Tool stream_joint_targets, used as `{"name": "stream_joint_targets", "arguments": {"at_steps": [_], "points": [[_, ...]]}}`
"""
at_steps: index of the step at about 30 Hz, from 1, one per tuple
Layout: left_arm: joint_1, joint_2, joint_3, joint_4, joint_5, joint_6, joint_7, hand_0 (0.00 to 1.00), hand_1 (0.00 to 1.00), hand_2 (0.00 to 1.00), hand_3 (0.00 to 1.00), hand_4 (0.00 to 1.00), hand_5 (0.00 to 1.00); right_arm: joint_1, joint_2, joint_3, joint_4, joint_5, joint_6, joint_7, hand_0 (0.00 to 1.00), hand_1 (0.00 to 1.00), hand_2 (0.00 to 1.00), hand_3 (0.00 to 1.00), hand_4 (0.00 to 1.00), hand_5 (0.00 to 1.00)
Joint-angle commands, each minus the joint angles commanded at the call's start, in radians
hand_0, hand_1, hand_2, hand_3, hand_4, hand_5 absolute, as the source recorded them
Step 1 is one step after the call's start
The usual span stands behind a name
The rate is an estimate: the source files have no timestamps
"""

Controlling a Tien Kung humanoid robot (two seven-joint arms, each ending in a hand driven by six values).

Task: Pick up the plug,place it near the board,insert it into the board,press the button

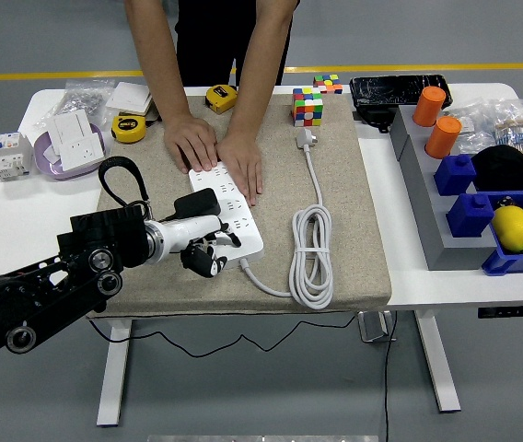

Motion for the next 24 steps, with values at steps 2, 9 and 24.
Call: {"name": "stream_joint_targets", "arguments": {"at_steps": [2, 9, 24], "points": [[-0.002, -0.001, 0.001, 0.003, 0.001, 0.002, -0.002, 0.139, 0.035, 0.197, 0.826, 0.425, 0.002, 0.001, 0.0, -0.001, 0.0, 0.0, 0.0, 0.0, 0.998, 0.865, 0.77, 0.844, 0.998, 0.839], [-0.004, 0.0, 0.0, 0.0, 0.013, 0.007, -0.004, 0.139, 0.034, 0.196, 0.826, 0.427, 0.002, 0.0, 0.0, 0.002, 0.0, -0.002, 0.0, 0.0, 0.998, 0.865, 0.771, 0.844, 0.998, 0.838], [-0.012, 0.003, 0.029, 0.015, -0.044, -0.015, -0.006, 0.138, 0.032, 0.194, 0.799, 0.431, 0.002, 0.004, -0.002, 0.005, 0.0, -0.001, -0.001, 0.0, 0.998, 0.865, 0.771, 0.844, 0.998, 0.837]]}}
